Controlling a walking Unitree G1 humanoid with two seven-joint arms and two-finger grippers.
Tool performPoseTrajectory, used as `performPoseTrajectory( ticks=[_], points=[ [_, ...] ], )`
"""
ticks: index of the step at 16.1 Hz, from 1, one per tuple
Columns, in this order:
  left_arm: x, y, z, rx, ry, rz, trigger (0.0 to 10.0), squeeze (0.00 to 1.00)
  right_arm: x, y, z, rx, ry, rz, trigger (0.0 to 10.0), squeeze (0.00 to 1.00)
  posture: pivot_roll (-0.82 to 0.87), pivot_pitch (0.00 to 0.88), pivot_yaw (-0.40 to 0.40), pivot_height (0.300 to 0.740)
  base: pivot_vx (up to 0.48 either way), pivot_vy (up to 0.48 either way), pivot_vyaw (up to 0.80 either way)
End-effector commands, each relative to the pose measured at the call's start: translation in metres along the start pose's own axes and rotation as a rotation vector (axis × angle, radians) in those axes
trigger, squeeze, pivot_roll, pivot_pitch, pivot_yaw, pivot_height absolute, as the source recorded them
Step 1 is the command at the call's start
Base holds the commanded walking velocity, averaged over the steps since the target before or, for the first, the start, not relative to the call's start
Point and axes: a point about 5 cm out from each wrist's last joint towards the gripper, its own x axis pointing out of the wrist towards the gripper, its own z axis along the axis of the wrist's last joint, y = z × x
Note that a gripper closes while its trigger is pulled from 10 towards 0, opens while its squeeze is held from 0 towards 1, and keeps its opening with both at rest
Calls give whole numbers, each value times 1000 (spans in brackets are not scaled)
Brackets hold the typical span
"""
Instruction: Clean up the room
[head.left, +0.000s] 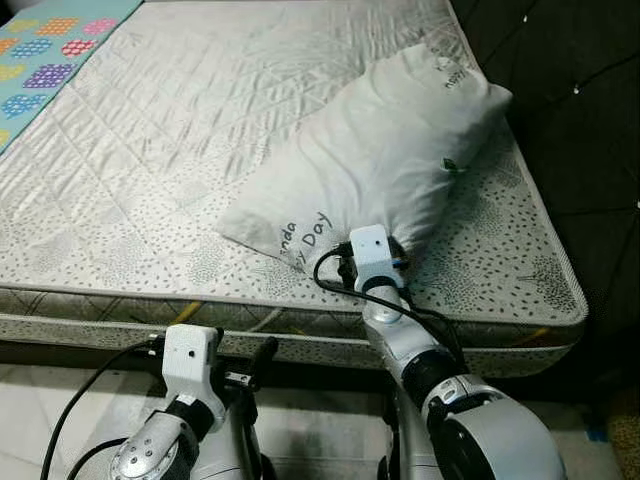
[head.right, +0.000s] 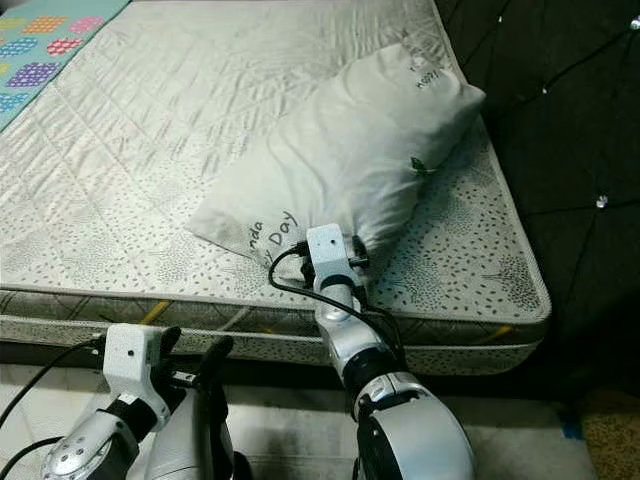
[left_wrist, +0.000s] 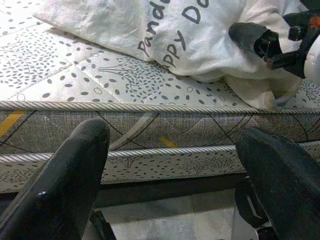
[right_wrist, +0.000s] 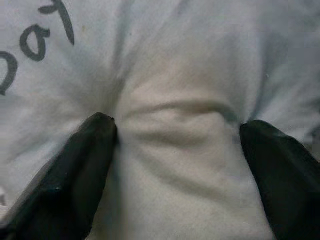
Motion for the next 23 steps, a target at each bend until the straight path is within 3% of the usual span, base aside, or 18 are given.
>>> performPoseTrajectory(
  ticks=[1, 14, 23],
  points=[
    [-2, 1, 1, 3, 5, 7, 10000, 0, -4, 10, -12, 9, 68, 42, 0, 0, 40, 174, 38, 562, 0, 0, 0],
    [0, 4, 1, 12, 4, 28, 10000, 0, -6, 11, -19, 51, 116, 66, 0, 0, 42, 163, 32, 562, 0, 0, 0],
    [4, 5, 2, 15, -6, 28, 10000, 0, 11, -23, 7, 27, 35, 12, 0, 0, 36, 150, 25, 562, 0, 0, 0]
  ],
)
